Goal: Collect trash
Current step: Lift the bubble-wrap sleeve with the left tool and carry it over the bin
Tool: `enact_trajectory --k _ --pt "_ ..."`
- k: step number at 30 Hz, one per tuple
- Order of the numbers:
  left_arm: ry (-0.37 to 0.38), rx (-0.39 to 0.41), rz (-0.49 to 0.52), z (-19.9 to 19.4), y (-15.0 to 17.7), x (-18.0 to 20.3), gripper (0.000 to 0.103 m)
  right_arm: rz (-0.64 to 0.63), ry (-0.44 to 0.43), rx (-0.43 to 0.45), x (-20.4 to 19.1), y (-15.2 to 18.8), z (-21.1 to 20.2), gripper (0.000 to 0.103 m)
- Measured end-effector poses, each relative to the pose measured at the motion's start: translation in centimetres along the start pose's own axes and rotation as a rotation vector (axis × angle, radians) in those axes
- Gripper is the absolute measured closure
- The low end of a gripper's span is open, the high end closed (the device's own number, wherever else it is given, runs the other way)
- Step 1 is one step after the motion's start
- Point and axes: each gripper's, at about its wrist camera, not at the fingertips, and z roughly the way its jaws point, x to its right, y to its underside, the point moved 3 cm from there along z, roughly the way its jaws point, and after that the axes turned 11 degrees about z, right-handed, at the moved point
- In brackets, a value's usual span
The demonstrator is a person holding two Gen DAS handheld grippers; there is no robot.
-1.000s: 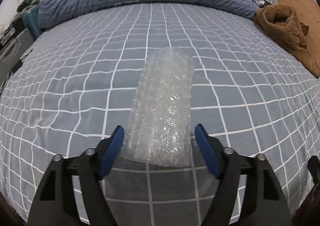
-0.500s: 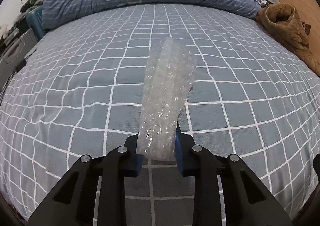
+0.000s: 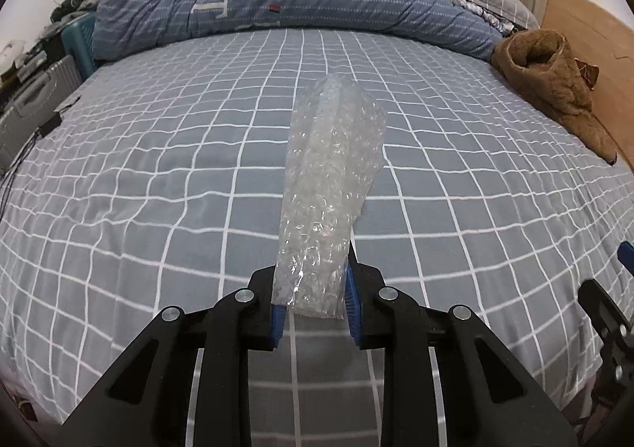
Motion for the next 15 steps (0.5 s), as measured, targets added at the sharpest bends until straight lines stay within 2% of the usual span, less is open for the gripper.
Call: enact_trajectory --k 15 --pt "0.012 0.013 0.016 -4.2 2.8 1.0 0.079 0.006 -0.009 0.008 -0.3 1.4 -2.7 0.008"
